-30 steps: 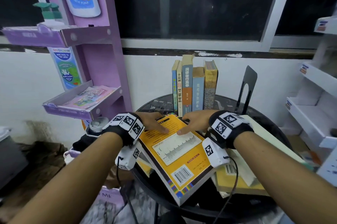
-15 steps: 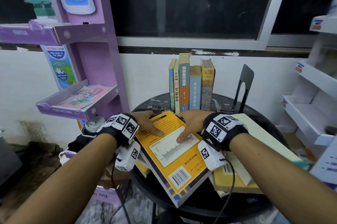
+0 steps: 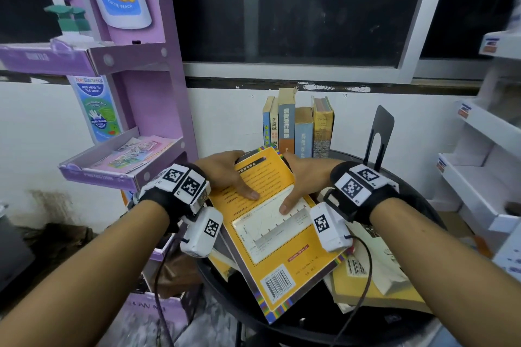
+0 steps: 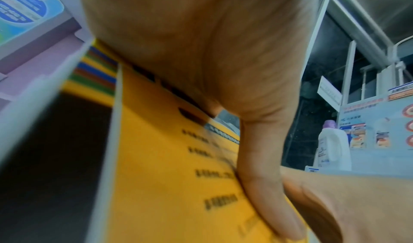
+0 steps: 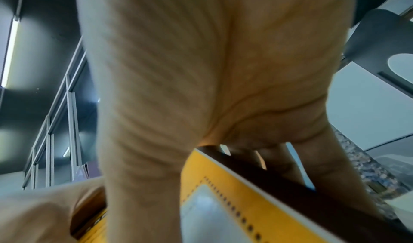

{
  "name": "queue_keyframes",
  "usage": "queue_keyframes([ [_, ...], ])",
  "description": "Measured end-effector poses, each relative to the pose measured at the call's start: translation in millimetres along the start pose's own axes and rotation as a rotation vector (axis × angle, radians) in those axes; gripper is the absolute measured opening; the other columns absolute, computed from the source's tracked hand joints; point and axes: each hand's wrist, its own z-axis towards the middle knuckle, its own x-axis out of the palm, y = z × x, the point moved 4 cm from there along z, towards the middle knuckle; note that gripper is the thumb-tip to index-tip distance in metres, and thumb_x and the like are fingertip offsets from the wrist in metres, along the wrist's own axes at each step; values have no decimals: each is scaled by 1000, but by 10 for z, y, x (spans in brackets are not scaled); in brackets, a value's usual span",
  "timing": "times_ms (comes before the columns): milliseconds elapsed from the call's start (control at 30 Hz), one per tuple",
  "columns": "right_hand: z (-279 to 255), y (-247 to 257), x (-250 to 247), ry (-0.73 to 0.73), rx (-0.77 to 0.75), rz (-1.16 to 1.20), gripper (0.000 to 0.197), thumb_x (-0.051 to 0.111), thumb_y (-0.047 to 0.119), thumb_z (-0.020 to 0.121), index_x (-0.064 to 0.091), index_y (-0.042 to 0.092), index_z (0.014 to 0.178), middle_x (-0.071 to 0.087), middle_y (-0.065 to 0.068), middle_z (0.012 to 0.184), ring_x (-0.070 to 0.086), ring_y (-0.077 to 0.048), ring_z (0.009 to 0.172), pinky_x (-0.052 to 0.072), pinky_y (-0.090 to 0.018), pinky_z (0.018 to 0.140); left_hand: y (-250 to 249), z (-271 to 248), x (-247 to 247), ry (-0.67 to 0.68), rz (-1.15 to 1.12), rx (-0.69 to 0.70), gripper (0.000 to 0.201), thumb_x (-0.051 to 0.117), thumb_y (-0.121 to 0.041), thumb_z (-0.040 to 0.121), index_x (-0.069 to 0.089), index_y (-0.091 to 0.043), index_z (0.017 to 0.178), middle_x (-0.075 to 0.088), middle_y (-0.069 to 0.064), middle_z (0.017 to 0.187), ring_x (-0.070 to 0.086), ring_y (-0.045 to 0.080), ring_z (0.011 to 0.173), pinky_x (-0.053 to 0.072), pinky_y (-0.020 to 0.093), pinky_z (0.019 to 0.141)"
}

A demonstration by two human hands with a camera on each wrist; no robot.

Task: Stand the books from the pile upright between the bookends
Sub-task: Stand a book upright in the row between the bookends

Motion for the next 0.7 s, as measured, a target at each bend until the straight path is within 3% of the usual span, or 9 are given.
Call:
queue_keyframes([
  [133,-29,0,-144,-43,-6,22,117,91,46,52,16,27,140,55,0,131,54,-24,118,45,-47,100,-192,-31,-176,-103,82,29,68,91,-32,56,52,-25,111,68,-3,104,65,19,96,55,39,87],
  [333,-134,8,-378,-168,-72,88,103,88,38,62,18,25,135,61,3,124,59,-20,109,49,-43,96,-472,-89,-428,-213,125,75,71,93,-30,53,50,-29,110,67,-5,100,66,18,91,57,38,81],
  [467,-175,28,-486,-264,-140,139,107,86,37,66,9,32,142,60,2,128,61,-20,111,49,-45,97,-632,-135,-566,-265,169,103,73,93,-30,52,51,-30,111,67,-4,101,65,19,92,57,40,82],
  [633,-252,29,-578,-381,-184,236,100,81,27,74,10,24,144,57,2,132,60,-19,111,52,-39,94,-820,-174,-671,-343,249,159,69,92,-31,52,50,-34,106,64,-9,94,63,15,86,53,28,63],
  [700,-277,21,-593,-437,-200,263,94,81,25,75,16,22,142,58,2,129,60,-16,108,52,-35,90,-877,-182,-683,-374,298,175,69,92,-33,51,49,-34,104,64,-9,93,64,16,84,54,30,64],
])
